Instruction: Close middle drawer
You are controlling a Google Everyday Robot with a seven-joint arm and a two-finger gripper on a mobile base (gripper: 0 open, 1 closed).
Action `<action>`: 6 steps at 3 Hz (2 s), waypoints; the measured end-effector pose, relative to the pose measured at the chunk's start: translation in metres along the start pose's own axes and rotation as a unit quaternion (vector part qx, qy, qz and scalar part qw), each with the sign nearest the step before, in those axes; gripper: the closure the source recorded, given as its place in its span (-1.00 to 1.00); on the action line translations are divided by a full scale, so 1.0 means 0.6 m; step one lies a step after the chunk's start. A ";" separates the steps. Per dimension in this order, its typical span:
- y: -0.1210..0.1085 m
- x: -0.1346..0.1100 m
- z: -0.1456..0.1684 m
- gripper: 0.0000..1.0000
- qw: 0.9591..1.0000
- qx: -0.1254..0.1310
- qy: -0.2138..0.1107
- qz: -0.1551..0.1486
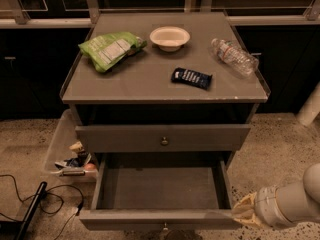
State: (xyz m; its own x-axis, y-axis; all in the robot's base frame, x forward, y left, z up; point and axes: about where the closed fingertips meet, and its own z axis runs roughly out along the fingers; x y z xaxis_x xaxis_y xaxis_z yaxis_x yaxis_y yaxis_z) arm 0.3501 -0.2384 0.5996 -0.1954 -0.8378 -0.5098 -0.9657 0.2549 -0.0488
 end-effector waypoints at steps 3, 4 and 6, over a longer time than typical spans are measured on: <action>-0.013 0.024 0.082 1.00 1.000 -0.015 -0.014 0.014; -0.029 0.045 0.156 1.00 0.999 -0.013 -0.028 0.015; -0.007 0.078 0.241 1.00 0.999 -0.007 -0.051 -0.005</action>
Offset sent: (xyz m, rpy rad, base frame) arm 0.0029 0.0053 -0.0223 0.0365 0.0310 -0.0044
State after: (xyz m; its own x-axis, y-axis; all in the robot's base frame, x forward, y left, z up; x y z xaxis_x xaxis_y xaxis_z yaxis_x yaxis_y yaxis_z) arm 0.3695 -0.2089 0.4516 -0.1673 -0.7863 -0.5947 -0.9701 0.2387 -0.0428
